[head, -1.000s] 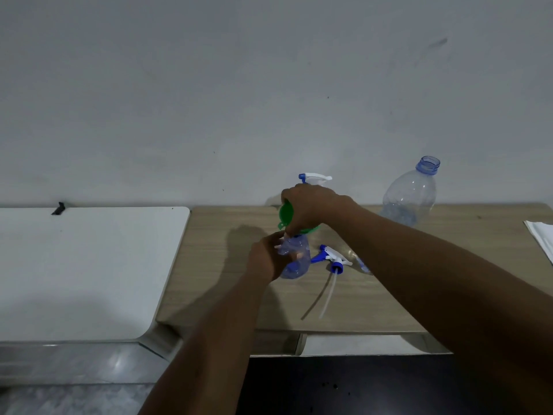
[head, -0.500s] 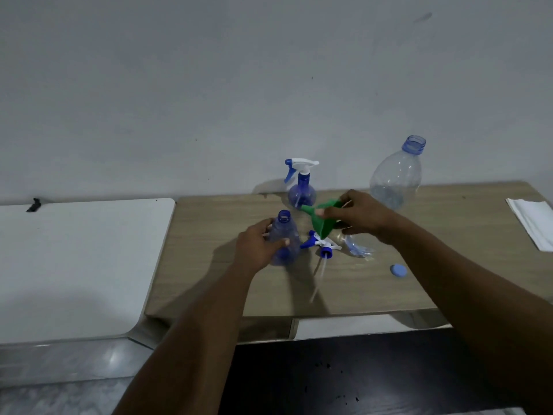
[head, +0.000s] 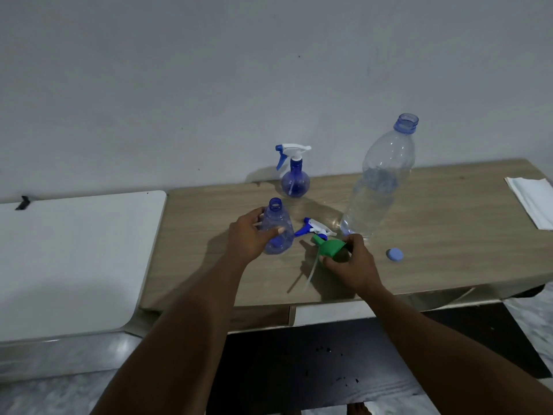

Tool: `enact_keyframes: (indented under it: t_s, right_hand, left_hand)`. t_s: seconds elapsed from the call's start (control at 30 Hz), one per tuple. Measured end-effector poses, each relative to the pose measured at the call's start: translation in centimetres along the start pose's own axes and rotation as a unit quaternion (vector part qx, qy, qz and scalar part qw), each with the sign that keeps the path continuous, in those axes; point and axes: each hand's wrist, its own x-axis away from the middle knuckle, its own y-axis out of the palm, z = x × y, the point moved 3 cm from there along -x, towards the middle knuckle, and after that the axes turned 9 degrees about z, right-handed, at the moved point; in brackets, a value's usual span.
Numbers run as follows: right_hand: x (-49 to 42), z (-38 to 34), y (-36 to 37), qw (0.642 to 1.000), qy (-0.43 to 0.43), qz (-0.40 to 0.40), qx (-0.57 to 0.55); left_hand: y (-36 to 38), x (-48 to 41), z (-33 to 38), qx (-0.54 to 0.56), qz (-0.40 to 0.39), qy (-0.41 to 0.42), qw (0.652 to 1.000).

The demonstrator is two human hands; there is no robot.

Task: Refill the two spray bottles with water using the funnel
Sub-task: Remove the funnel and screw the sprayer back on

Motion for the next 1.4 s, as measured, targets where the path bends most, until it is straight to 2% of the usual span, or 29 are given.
enact_keyframes:
  t_s: [0.2,0.33,0.5,0.63,0.7,0.77,0.9,1.03,1.2,1.4]
  right_hand:
    - [-0.3,0.6,-0.6,0.999,-0.015,-0.005,0.035]
    - [0.3,2.4,-1.0,0.994,-0.009,-0.008,0.111]
    - [0.2,2.6,-0.6,0.977,-0.05,0.013,0.205]
    - [0.3,-0.6,-0.6,0.977,-0.132,0.105,0.127]
    - [-0.9,-3.0,0.1,0.973,-0.163,0.115,0.114]
    - [-3.3,-4.7,1.3,0.972,-0.146,0.087,0.161]
    - [-7.6,-6.1,3.6,0.954,-0.025,-0.044,0.294]
    - [-9.2,-6.4,5.4,0.918,-0.033,-0.123,0.375]
    - [-10.0,-6.2,6.0,0.904,-0.038,-0.119,0.408]
    - [-11.0,-9.0,4.8,0.924,-0.025,-0.131,0.357]
  left_hand:
    - [0.0,0.0,-0.1,-0.004,0.0,-0.008,1.0]
    - [0.0,0.1,-0.2,0.004,0.002,-0.013,1.0]
    - [0.1,0.0,-0.4,0.005,0.005,-0.018,1.0]
    - [0.0,0.0,-0.2,0.006,-0.002,-0.016,1.0]
    - [-0.2,0.0,0.0,0.004,-0.006,-0.011,1.0]
    - [-0.4,0.1,0.4,0.0,-0.01,-0.004,1.0]
    - [-0.6,0.2,0.5,0.008,-0.004,-0.011,1.0]
    - [-0.6,0.3,-0.2,0.026,-0.01,-0.025,0.999]
    - [-0.4,0.3,-0.9,0.028,-0.008,-0.024,0.999]
    - [-0.4,0.3,-0.9,0.036,-0.01,-0.024,0.999]
